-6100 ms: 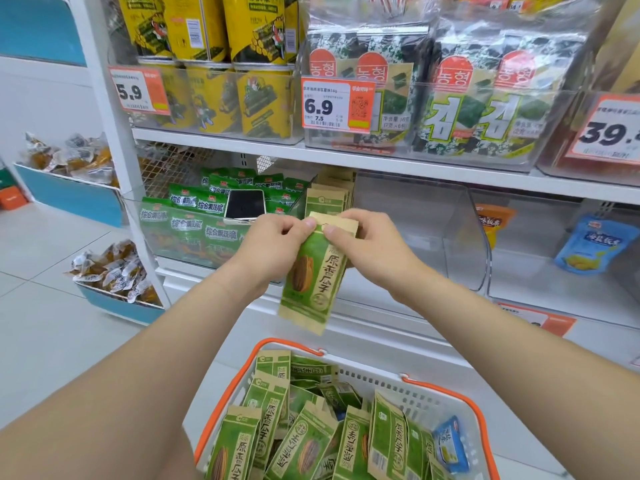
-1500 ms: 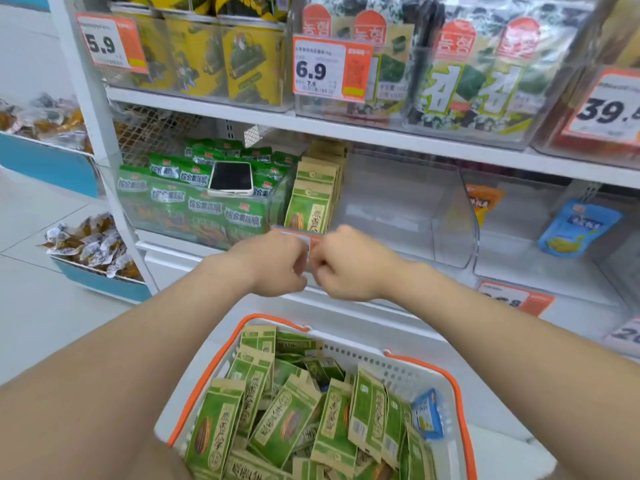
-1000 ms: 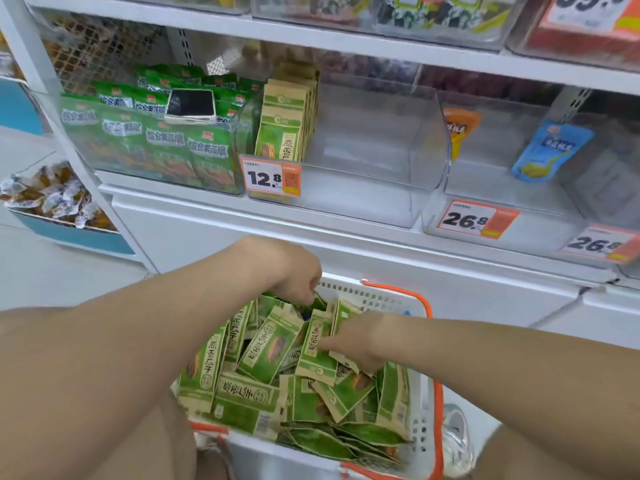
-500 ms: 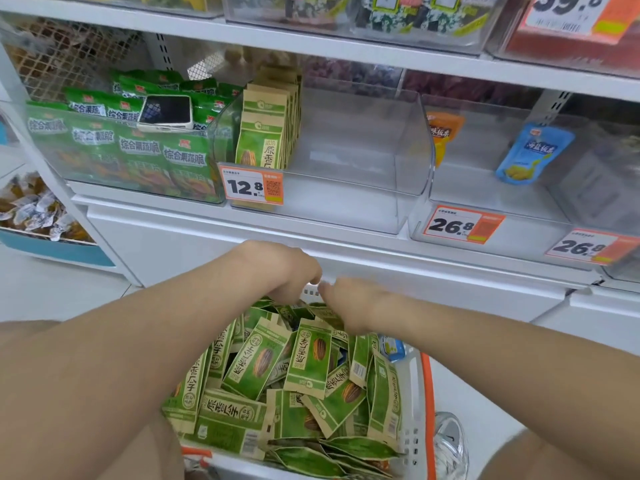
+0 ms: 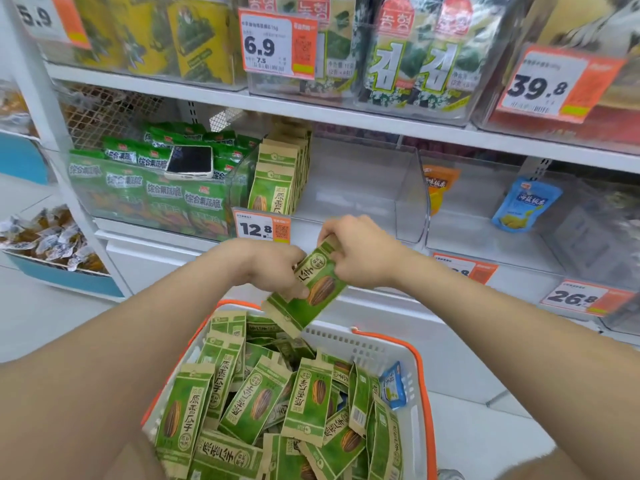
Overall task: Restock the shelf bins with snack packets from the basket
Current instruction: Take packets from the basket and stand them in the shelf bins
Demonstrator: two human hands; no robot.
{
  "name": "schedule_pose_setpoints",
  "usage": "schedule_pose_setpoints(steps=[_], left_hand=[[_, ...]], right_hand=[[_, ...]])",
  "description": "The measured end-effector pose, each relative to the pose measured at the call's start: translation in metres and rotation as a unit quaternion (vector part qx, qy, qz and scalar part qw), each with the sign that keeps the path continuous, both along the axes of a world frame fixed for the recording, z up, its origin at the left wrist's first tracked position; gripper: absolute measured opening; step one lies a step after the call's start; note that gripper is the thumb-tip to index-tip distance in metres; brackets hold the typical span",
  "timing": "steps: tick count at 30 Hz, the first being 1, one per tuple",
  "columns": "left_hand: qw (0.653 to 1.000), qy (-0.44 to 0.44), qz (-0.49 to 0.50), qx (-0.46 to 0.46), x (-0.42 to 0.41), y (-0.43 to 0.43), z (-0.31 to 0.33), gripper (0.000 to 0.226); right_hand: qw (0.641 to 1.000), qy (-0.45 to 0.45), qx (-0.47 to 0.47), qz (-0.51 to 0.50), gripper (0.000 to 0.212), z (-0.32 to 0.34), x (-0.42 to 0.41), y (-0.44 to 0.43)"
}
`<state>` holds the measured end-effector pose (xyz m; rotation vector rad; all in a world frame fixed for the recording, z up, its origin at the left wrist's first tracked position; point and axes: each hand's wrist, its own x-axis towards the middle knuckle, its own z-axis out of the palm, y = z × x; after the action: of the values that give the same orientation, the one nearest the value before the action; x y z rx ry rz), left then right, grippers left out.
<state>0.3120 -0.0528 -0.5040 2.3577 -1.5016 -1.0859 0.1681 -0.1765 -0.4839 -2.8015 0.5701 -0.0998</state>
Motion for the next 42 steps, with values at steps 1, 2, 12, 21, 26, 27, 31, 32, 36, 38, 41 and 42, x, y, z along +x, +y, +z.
schedule_pose_setpoints(steps=[1, 2, 12, 21, 26, 27, 31, 32, 36, 38, 41, 42], left_hand=[[0.998, 0.034, 0.037, -0.025, 0.003, 0.004, 0.008, 0.032], [0.994, 0.069, 0.073, -0.049, 0.006, 0.007, 0.016, 0.035], [0.715, 0.330, 0.461, -0.410, 0.018, 0.024, 0.055, 0.021], [0.782, 0.213, 0.347, -0.471, 0.016, 0.009, 0.069, 0.012], [0.757, 0.223, 0.362, -0.496, 0.022, -0.002, 0.072, 0.030], [0.757, 0.220, 0.363, -0.496, 0.023, -0.005, 0.071, 0.032], [0.794, 0.193, 0.326, -0.475, 0.022, -0.015, 0.065, 0.039], [0.784, 0.188, 0.330, -0.491, 0.023, -0.016, 0.065, 0.038], [0.755, 0.174, 0.336, -0.535, 0.030, -0.017, 0.069, 0.030], [0.766, 0.147, 0.298, -0.551, 0.033, -0.016, 0.072, 0.034], [0.768, 0.113, 0.232, -0.586, 0.037, -0.014, 0.078, 0.035], [0.775, 0.092, 0.215, -0.587, 0.038, -0.014, 0.078, 0.038]], right_hand=[[1.000, -0.010, -0.001, -0.014, 0.027, 0.008, 0.001, -0.001], [0.999, -0.024, 0.002, -0.031, 0.027, 0.017, 0.002, -0.002], [0.921, -0.159, 0.284, -0.213, 0.012, 0.068, 0.016, -0.007], [0.935, -0.135, 0.326, -0.034, 0.019, 0.061, 0.037, 0.013], [0.883, -0.246, 0.400, -0.005, 0.020, 0.046, 0.041, -0.005], [0.877, -0.276, 0.392, -0.012, 0.018, 0.042, 0.045, -0.006], [0.874, -0.358, 0.326, -0.045, 0.014, 0.028, 0.062, -0.007], [0.876, -0.363, 0.315, -0.047, 0.019, 0.027, 0.065, -0.008], [0.887, -0.386, 0.251, -0.043, 0.033, 0.034, 0.065, -0.014], [0.887, -0.435, 0.152, -0.039, 0.034, 0.039, 0.063, -0.015], [0.851, -0.520, 0.070, -0.030, 0.035, 0.049, 0.062, -0.010], [0.842, -0.538, 0.042, -0.024, 0.035, 0.051, 0.063, -0.009]])
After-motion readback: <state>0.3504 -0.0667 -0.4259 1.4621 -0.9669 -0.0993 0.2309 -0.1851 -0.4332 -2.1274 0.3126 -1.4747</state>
